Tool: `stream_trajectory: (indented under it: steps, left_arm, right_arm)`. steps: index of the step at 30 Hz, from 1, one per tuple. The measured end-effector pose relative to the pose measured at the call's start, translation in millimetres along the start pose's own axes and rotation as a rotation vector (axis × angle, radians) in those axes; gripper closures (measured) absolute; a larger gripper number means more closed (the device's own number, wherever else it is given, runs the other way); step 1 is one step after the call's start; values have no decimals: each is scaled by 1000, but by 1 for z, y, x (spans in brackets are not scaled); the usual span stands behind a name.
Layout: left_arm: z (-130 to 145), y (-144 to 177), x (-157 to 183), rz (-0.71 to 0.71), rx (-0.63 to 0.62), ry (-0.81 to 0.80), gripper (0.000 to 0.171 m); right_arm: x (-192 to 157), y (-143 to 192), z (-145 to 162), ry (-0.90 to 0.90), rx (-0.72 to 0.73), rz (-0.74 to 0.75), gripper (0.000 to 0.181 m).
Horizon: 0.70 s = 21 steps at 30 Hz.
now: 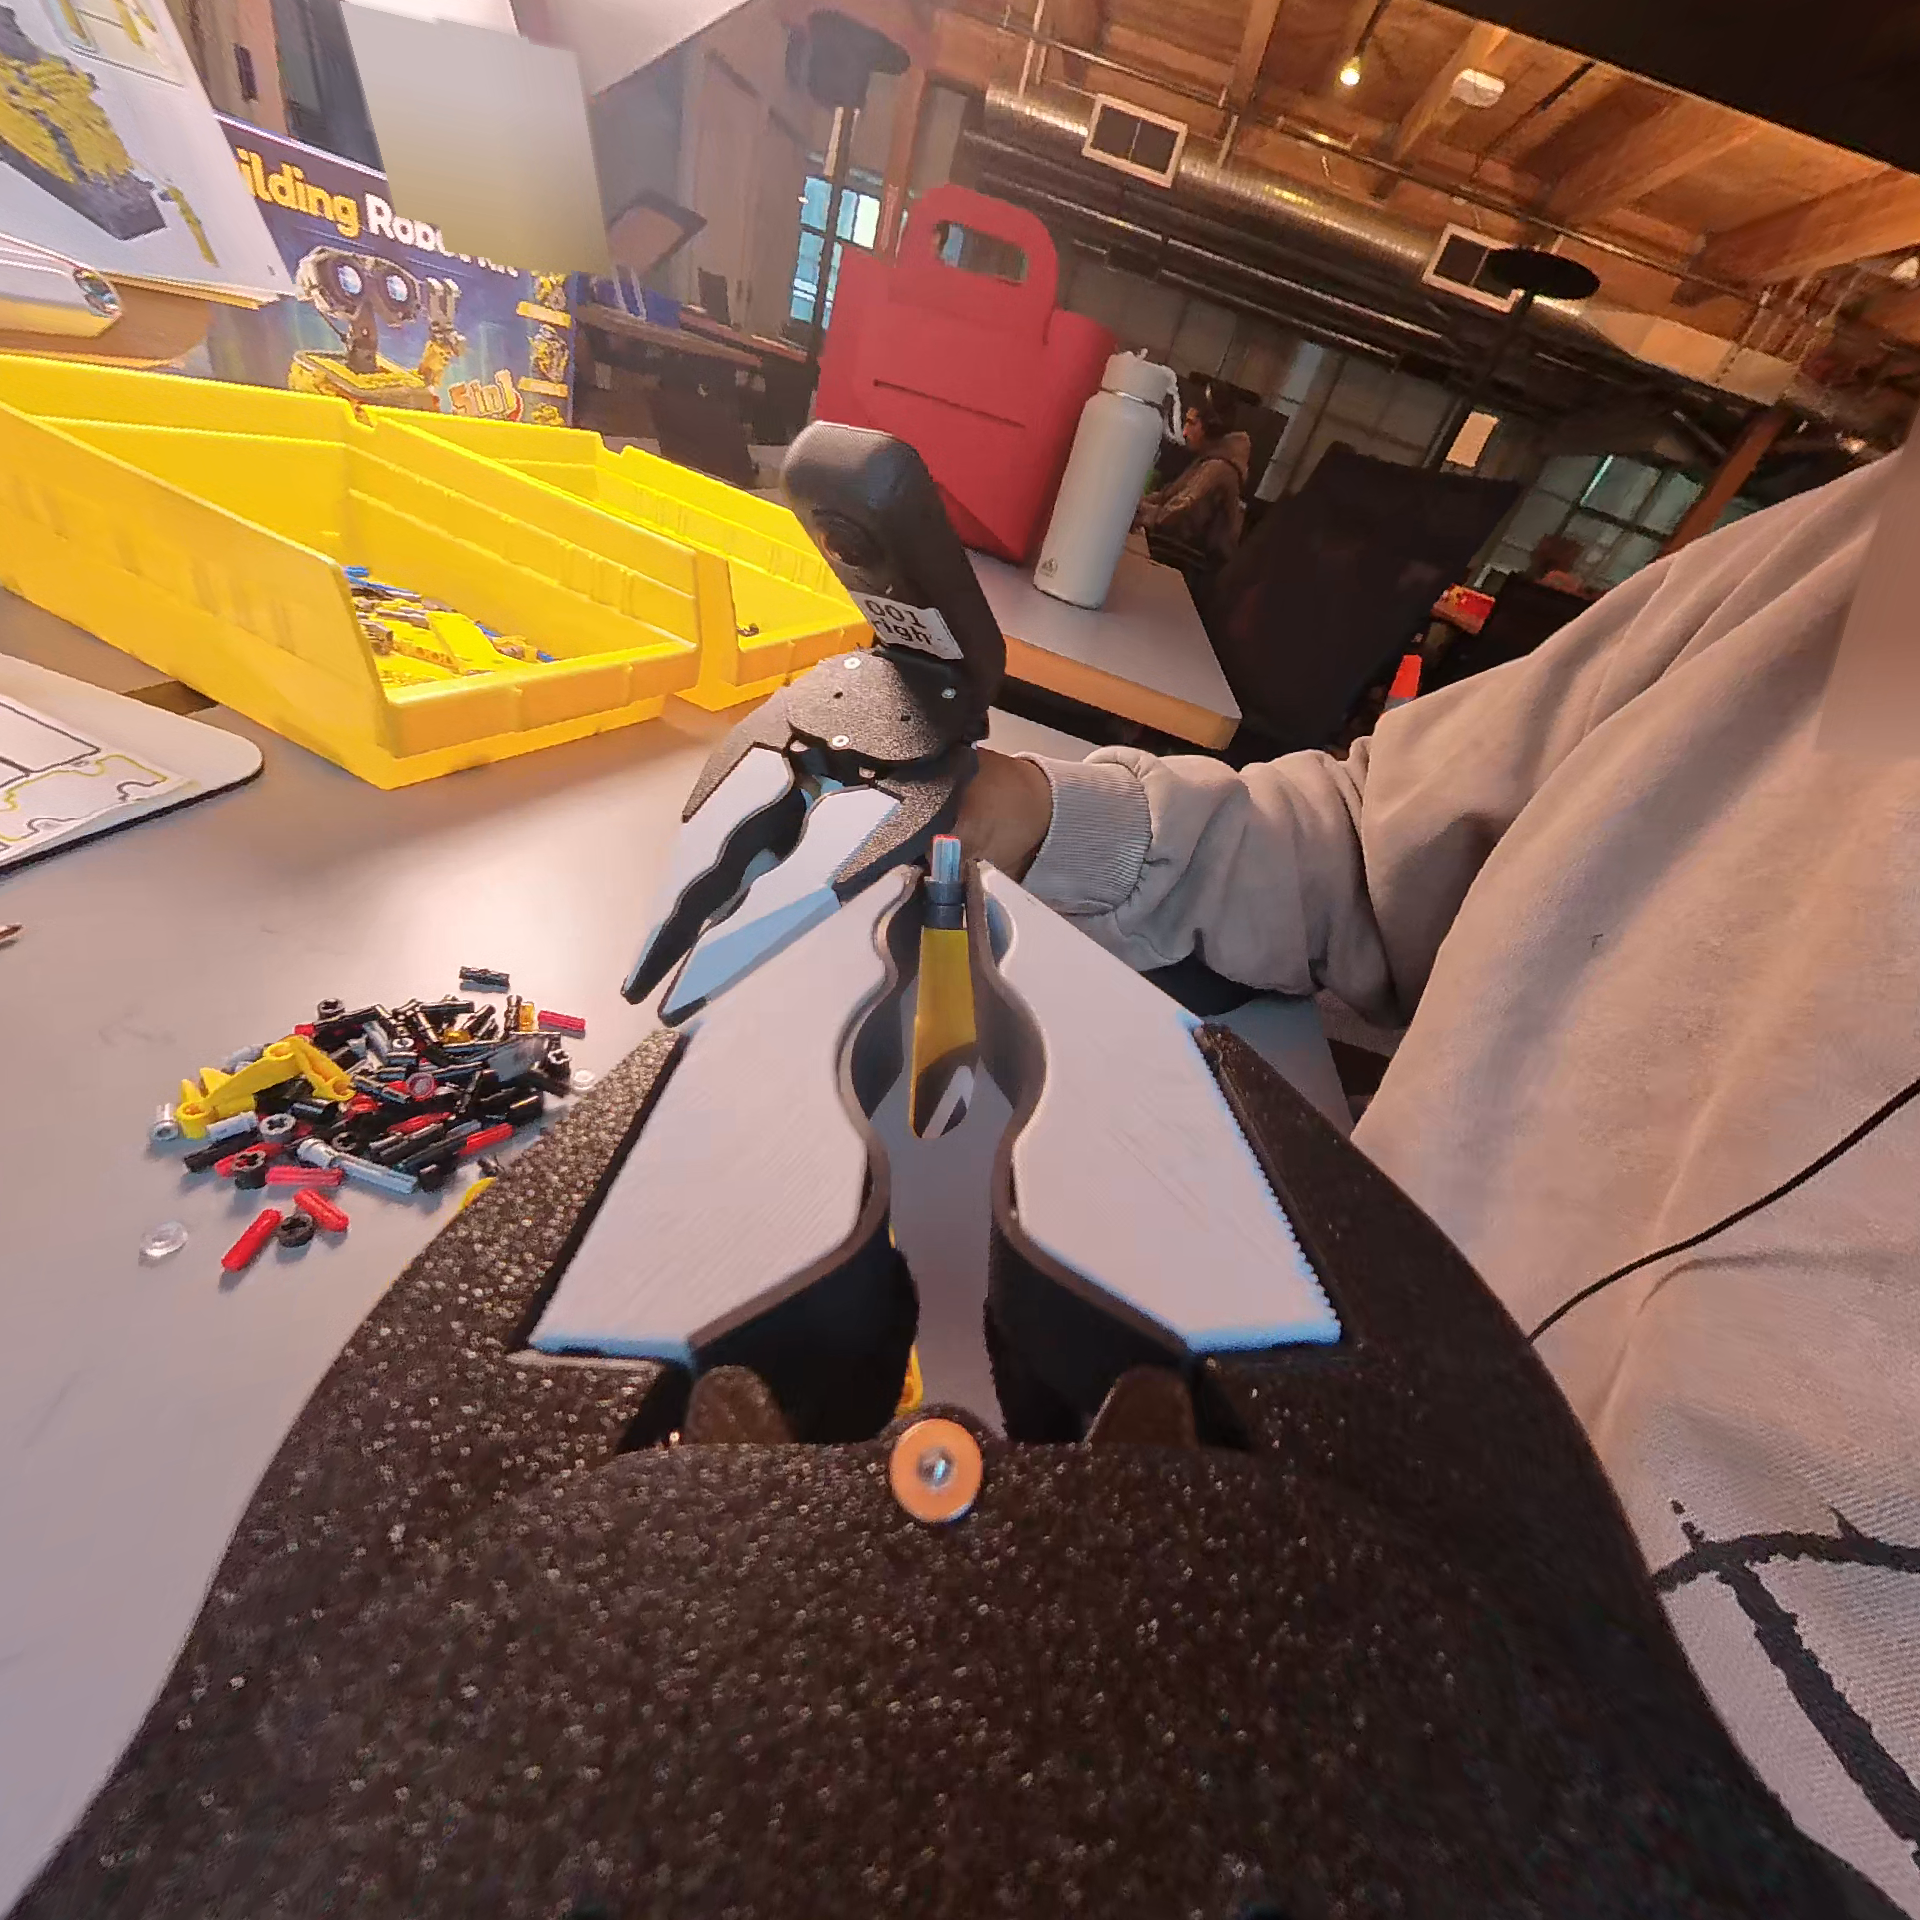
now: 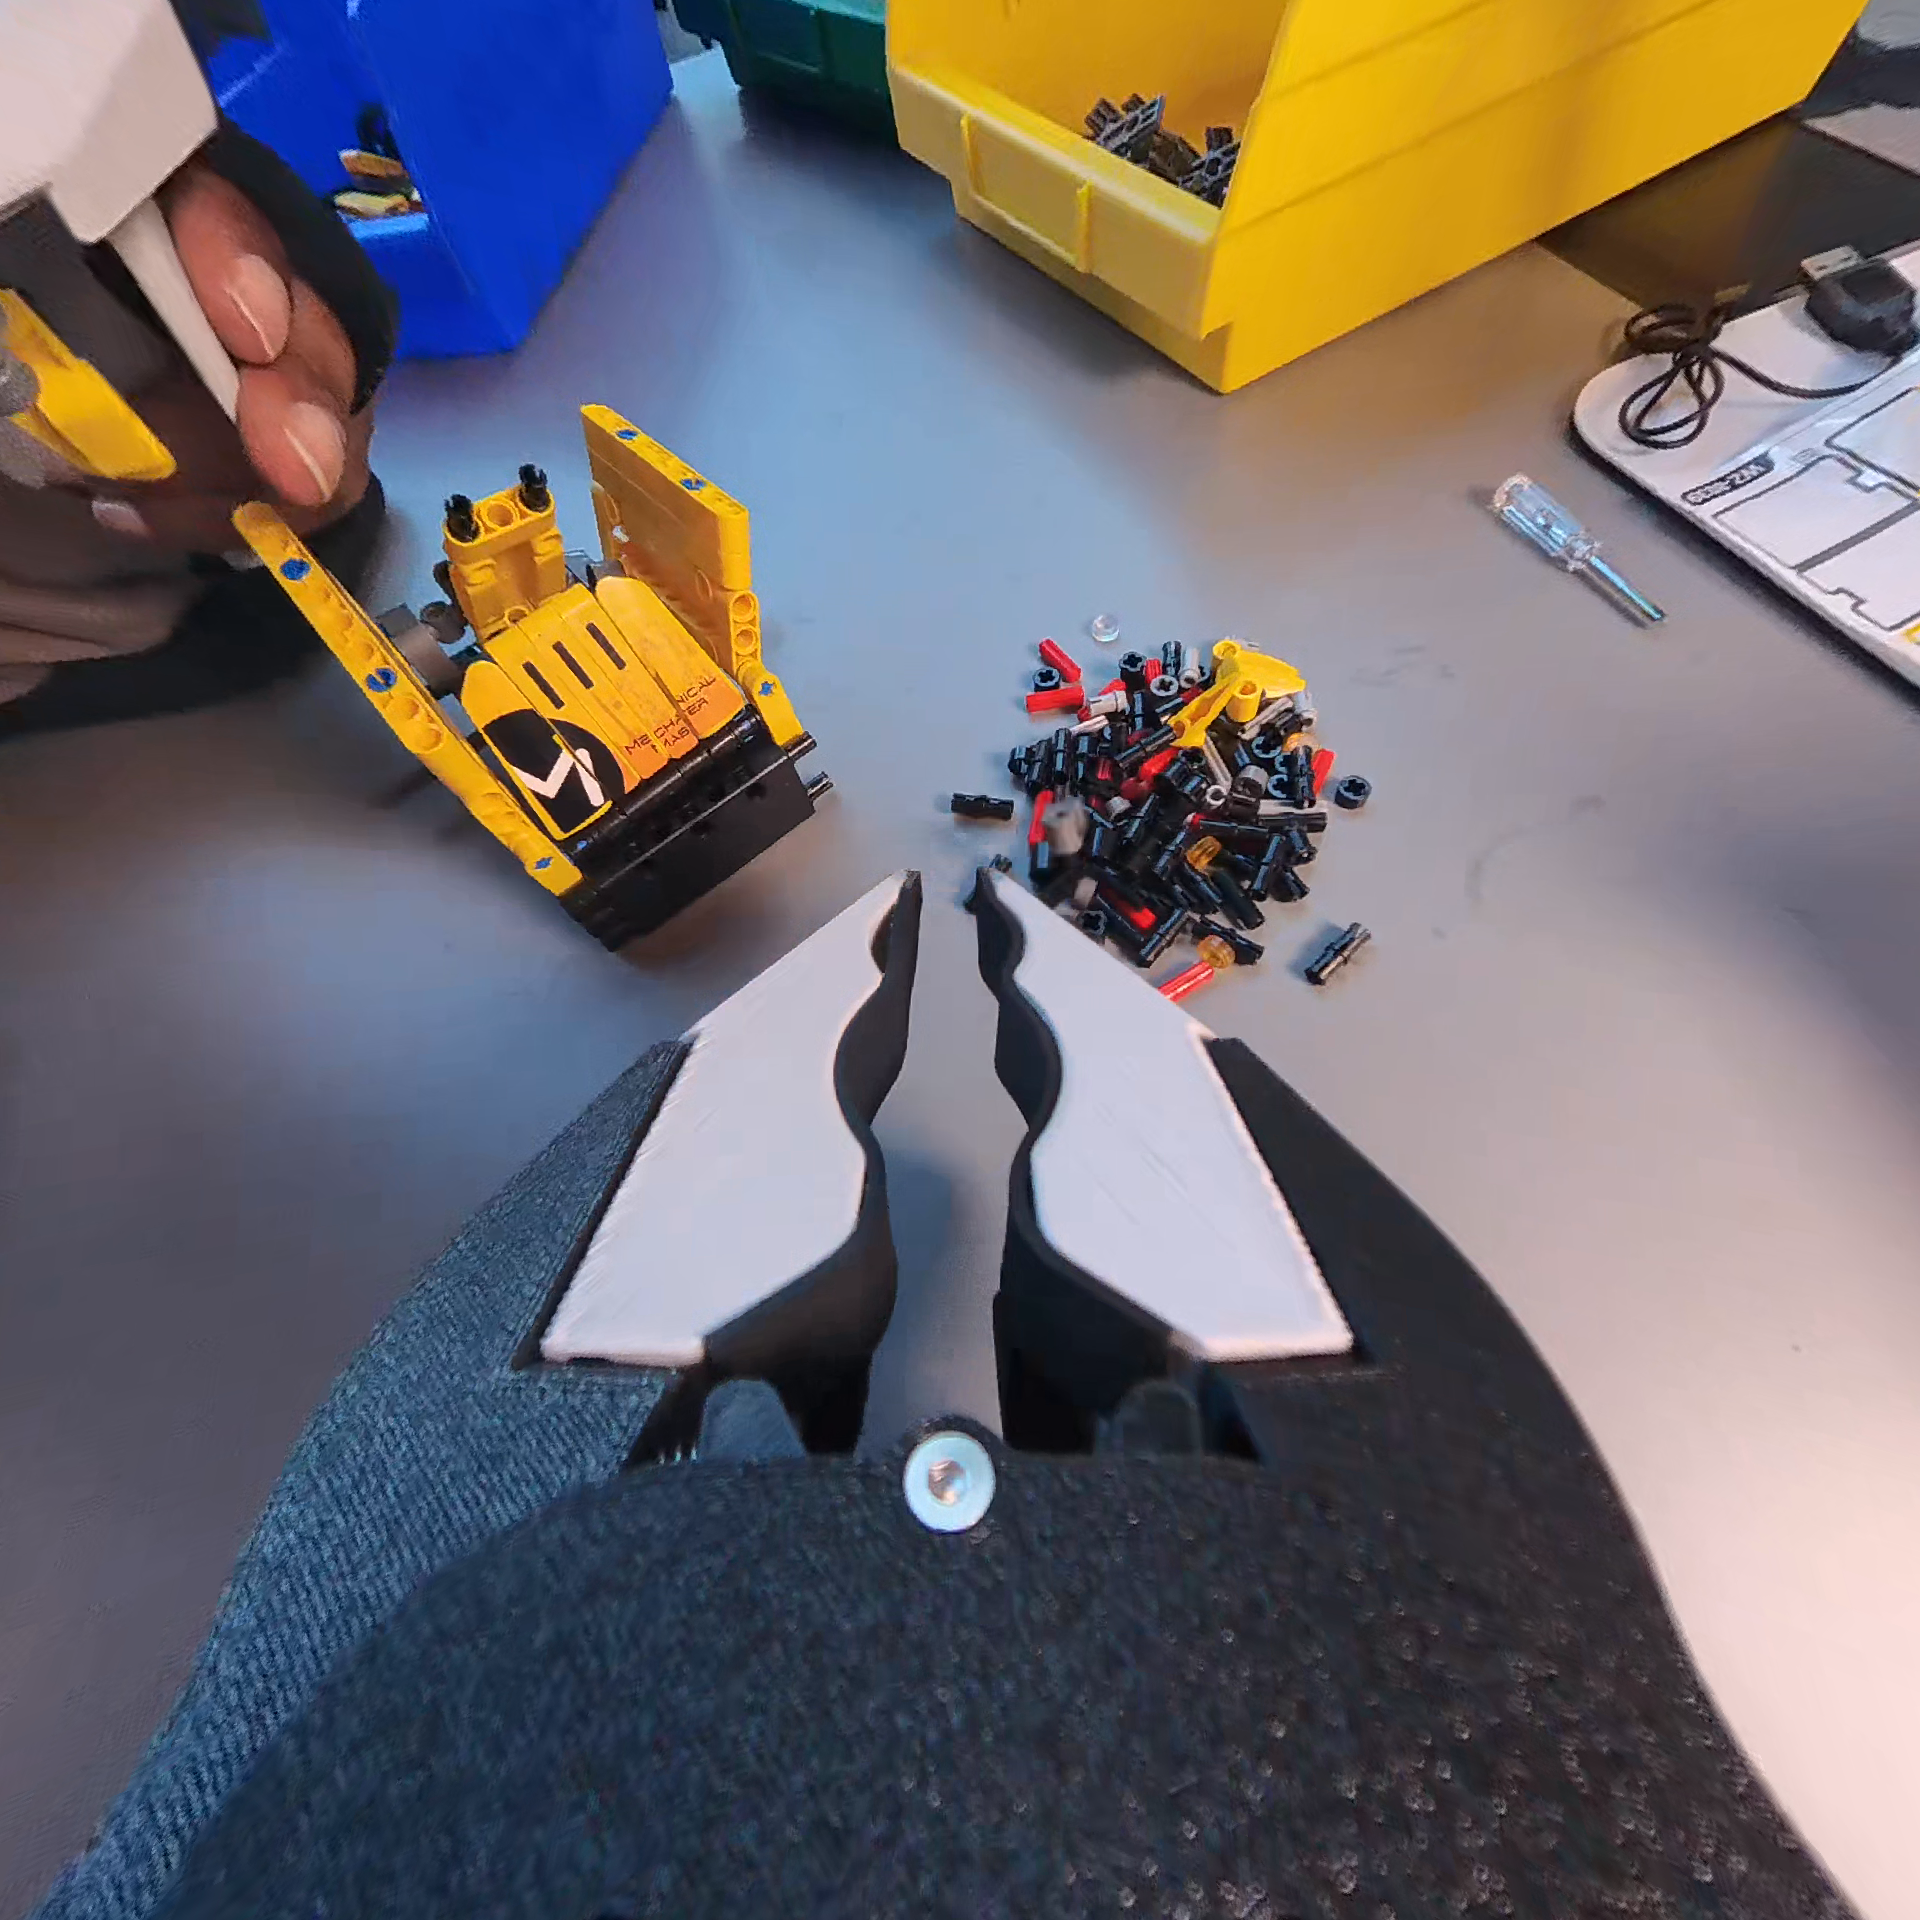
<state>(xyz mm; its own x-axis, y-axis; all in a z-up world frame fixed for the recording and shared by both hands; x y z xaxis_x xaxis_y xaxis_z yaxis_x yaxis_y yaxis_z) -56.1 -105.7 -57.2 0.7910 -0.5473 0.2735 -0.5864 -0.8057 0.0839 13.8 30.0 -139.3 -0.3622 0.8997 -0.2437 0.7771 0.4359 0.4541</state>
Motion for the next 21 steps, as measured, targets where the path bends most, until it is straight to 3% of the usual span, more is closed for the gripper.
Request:
stream_trajectory:
  steps: [9, 15, 21]
  left_arm:
    - [-5, 11, -25, -95, 59, 84, 165]
    - [-4, 10, -30, -110, 57, 101, 165]
    - [-4, 10, -26, -108, 47, 83, 165]
  right_arm:
    - [5, 6, -3, -3, 40, 23, 164]
    - [11, -16, 1, 88, -122, 128, 164]
    - [20, -34, 3, 112, -250, 170, 176]
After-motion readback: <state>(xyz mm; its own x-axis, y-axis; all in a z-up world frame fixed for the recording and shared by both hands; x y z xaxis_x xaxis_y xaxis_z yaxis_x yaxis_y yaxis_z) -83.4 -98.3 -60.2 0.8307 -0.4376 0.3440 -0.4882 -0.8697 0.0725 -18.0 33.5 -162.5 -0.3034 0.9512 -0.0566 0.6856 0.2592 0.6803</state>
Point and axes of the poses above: each gripper's, where its closed fingertips meet, y back along the fingers, z out of its underside, x = y × z across the jaws, the point moved 5 cm from there along y, back along the fingers, and after that the axes turned 13 degrees about -z, right-handed, at the moved point
